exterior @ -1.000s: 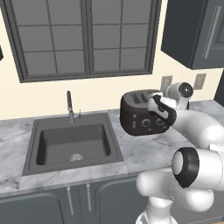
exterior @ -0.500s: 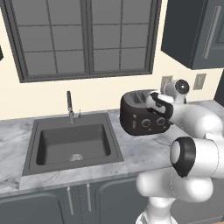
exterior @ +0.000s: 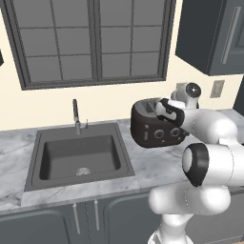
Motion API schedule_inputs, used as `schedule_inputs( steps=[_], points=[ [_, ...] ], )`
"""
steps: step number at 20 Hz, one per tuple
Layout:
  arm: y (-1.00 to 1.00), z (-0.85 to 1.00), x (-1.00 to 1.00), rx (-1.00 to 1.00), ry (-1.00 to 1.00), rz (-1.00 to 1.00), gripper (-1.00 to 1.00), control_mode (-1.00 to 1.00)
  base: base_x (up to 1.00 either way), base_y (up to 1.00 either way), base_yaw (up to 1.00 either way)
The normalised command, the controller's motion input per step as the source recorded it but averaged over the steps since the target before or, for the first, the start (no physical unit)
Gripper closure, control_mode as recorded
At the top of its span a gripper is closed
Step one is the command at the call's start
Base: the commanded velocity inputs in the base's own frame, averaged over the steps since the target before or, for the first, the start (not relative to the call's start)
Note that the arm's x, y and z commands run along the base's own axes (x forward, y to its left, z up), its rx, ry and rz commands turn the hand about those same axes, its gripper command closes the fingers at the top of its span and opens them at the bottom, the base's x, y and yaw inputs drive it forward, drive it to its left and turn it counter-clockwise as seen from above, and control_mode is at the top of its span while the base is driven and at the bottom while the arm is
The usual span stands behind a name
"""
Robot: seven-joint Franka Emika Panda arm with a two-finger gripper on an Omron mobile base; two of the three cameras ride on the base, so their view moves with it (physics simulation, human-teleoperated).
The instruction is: Start the toaster. Once the lever pops up, take the bread to the plate on the dining counter.
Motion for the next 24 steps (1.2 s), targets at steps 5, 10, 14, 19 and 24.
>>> schedule_inputs(
  steps=[5,10,14,19,24],
  points=[
    [0.0,-0.12,0.01,0.02,0.0,0.01,-1.0,-1.0,0.0,0.0,0.0],
    [0.0,-0.19,0.01,0.02,0.0,0.01,-1.0,-1.0,0.0,0.0,0.0],
    [0.0,-0.19,0.02,0.0,0.0,0.0,-1.0,-1.0,0.0,0.0,0.0],
    [0.0,-0.11,0.08,0.0,0.0,0.0,-1.0,-1.0,0.0,0.0,0.0],
    [0.0,-0.08,0.13,0.0,0.0,0.0,-1.0,-1.0,0.0,0.0,0.0]
  ],
)
